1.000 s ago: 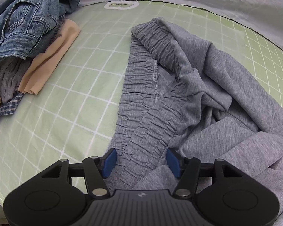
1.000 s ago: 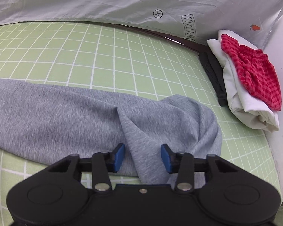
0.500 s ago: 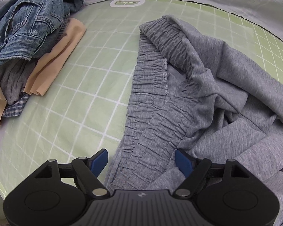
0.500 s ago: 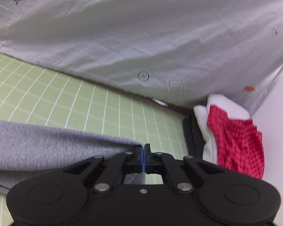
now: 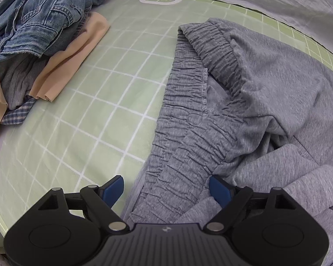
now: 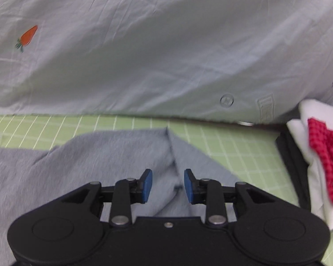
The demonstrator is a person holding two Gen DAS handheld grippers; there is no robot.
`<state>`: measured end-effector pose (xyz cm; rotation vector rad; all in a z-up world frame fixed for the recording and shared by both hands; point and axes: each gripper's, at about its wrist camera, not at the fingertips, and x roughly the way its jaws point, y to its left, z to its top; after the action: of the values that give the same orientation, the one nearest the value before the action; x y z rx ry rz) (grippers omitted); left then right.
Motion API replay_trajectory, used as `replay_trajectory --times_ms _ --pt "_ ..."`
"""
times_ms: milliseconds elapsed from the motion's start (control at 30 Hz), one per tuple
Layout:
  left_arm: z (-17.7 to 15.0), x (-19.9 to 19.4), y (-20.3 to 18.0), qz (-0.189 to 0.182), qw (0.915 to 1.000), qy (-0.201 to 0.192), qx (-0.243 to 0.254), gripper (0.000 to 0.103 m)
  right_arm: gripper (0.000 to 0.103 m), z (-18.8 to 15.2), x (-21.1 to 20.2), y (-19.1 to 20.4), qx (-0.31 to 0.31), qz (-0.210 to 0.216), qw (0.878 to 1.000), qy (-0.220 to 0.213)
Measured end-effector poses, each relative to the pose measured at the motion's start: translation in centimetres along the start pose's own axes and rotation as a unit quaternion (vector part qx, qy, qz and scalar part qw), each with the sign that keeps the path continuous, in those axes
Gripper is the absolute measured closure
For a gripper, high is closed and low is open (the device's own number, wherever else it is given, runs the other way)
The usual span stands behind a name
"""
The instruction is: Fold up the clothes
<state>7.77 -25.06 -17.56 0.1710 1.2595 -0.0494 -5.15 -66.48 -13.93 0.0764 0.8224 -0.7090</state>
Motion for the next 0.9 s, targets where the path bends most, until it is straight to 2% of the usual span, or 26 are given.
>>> replay_trajectory --times_ms 100,233,400,500,700,900 --pt "0.0 -0.2 0.2 -0.003 1.0 -0.001 0.0 0.018 0.07 -4.2 -2.0 1.5 0.005 0.026 0.999 0.032" --pt "-0.4 -1.4 1.0 -0.002 0.9998 -0.019 -0.006 0.019 0.067 -8.4 -5.1 2.2 0.064 0.072 0.993 0.072" --pt "-1.6 -4.0 3.8 -0.017 0.9984 -0.046 -0.03 0.019 0.062 -11.2 -7.7 3.0 0.111 0.111 0.983 0.096" --pt "-3.0 -5.1 5.6 -0.02 0.9981 -0.049 -0.032 0.019 0.06 -12.4 -9.0 2.9 0.148 0.133 0.975 0.103" --pt "-7.1 -5.1 7.7 -0.025 0.9993 -0.012 -0.027 0.019 0.059 -13.9 -11.9 2.6 0.161 0.121 0.975 0.092" --pt "-10.0 -3.9 8.9 -0.03 0.999 0.024 -0.02 0.019 0.059 -15.9 -14.7 2.6 0.136 0.095 0.983 0.081"
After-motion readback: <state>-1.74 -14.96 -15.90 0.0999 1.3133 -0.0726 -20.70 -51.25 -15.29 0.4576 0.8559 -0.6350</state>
